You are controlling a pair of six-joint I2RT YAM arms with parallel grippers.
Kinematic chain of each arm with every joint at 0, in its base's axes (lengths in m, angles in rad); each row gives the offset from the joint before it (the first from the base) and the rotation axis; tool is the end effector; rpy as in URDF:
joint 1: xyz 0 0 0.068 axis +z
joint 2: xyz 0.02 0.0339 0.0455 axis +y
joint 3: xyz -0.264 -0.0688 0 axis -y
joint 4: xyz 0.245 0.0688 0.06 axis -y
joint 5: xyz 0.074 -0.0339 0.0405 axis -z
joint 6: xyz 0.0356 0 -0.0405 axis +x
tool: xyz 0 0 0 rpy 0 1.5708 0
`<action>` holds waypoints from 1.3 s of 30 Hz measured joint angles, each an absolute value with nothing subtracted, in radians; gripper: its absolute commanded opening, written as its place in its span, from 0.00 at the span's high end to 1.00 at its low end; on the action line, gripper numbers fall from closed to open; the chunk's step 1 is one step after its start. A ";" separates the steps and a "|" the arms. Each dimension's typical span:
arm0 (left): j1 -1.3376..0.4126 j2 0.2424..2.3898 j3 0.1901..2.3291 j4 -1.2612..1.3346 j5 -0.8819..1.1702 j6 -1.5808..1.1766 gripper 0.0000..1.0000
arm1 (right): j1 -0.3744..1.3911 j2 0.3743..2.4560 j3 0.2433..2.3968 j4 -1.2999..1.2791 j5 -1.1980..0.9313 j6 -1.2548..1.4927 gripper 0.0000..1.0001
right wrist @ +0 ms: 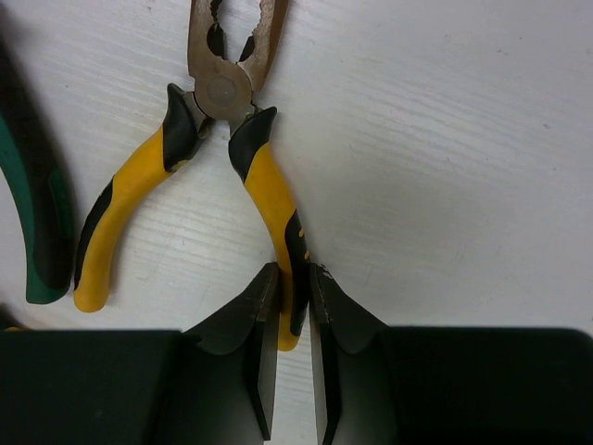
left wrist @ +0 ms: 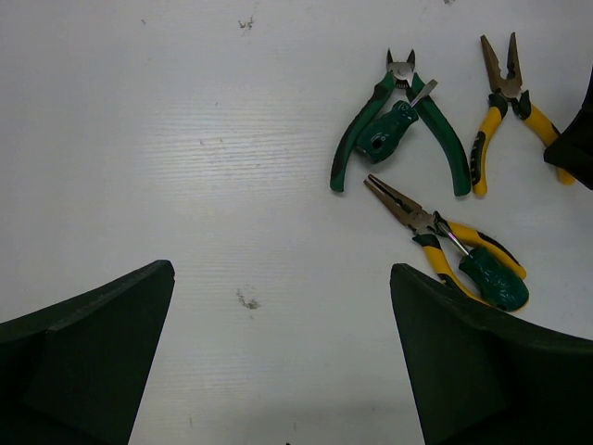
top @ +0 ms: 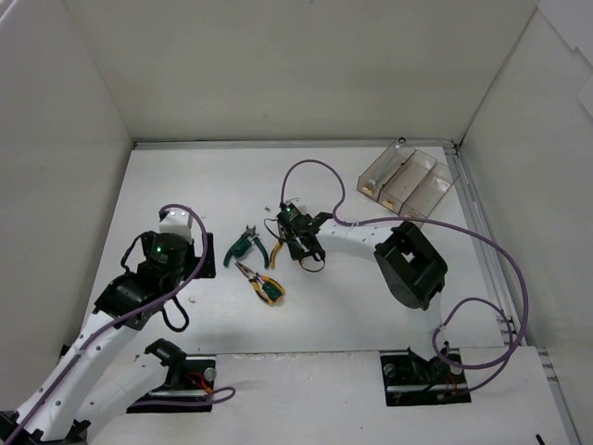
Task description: Sort the tools into containers
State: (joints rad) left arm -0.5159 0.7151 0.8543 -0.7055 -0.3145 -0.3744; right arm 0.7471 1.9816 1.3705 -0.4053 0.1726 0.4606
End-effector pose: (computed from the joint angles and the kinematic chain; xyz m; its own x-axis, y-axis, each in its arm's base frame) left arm 0.1324 -0.0624 0.3222 -0.5229 -0.1033 -0.8461 0.0546 0.9865 -0.1542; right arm 0.3108 0.2795 0.1714 -0.8268 -0.1690 -0.5365 -0.2630 0.9593 0.1032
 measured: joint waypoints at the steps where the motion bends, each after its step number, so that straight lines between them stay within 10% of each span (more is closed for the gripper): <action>1: -0.516 0.715 0.854 -0.706 -0.315 -0.374 0.00 | 0.746 1.980 1.368 -0.403 0.176 0.461 1.00; 39: -0.516 0.722 0.854 -0.705 -0.314 -0.374 0.00 | 0.090 1.626 1.437 -0.494 0.391 0.257 1.00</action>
State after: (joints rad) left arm -0.5159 0.7219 0.8543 -0.7052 -0.3141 -0.3744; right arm 0.0898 1.6264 1.4372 -0.4942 0.3912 0.2565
